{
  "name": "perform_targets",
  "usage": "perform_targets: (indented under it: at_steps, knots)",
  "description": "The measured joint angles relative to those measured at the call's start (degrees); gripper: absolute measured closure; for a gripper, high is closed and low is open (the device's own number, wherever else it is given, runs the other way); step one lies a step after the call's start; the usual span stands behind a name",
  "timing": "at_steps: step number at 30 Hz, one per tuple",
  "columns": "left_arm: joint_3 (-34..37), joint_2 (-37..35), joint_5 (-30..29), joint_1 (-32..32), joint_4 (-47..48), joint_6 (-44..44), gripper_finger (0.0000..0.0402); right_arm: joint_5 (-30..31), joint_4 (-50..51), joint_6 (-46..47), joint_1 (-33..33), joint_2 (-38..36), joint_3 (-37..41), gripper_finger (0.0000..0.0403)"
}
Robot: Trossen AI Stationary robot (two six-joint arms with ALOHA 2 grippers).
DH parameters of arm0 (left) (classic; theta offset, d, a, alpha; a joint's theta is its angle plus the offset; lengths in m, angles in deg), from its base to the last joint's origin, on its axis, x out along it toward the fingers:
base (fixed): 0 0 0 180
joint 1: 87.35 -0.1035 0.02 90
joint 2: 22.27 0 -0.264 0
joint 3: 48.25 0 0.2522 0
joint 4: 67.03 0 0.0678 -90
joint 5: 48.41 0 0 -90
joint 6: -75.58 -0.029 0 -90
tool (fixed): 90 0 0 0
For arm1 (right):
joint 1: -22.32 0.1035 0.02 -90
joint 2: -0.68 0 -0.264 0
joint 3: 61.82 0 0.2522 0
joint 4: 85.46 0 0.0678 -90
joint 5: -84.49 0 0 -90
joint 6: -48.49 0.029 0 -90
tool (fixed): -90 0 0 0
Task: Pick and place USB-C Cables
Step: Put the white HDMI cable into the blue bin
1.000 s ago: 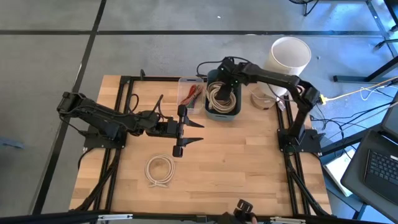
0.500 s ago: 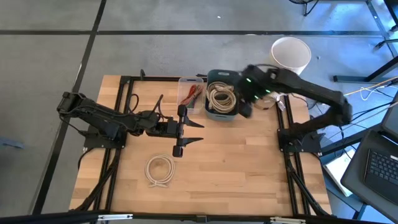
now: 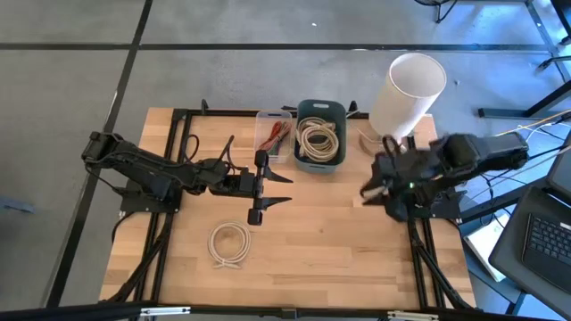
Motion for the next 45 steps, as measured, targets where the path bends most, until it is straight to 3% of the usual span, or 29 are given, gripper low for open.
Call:
perform_targets:
  at_steps: [6,12,17,23,28,32,35,41,45]
  knots:
    - [0.0,0.0,0.0,0.0,0.0,1.9,0.0210,1.9,-19.5,5.0,12.1,0.7,14.4,0.0205]
    - [0.0,0.0,0.0,0.0,0.0,10.4,0.0210,6.2,-46.9,4.4,18.3,3.0,29.2,0.0213]
    - [0.0,0.0,-0.2,0.0,0.0,16.1,0.0210,15.3,-64.5,-5.3,18.5,4.6,35.8,0.0229]
    - [0.0,0.0,0.0,0.0,3.7,22.1,0.0210,25.8,-77.7,-26.0,17.6,4.6,37.0,0.0236]
    - [0.0,0.0,10.4,-0.6,13.6,27.0,0.0210,26.1,-82.3,-35.7,16.4,4.6,37.0,0.0236]
    - [0.0,-0.2,20.4,-1.0,25.4,38.9,0.0210,26.1,-81.6,-35.9,15.5,4.6,37.0,0.0236]
    - [0.0,-0.3,24.1,-0.5,35.5,44.7,0.0210,26.1,-81.0,-35.9,15.3,4.6,37.1,0.0237]
    - [0.0,0.1,20.2,2.8,60.9,43.7,0.0210,26.1,-81.0,-35.9,15.2,4.6,37.1,0.0237]
    - [0.0,0.1,15.2,4.7,70.2,46.8,0.0210,26.0,-80.4,-35.7,15.2,4.6,37.1,0.0237]
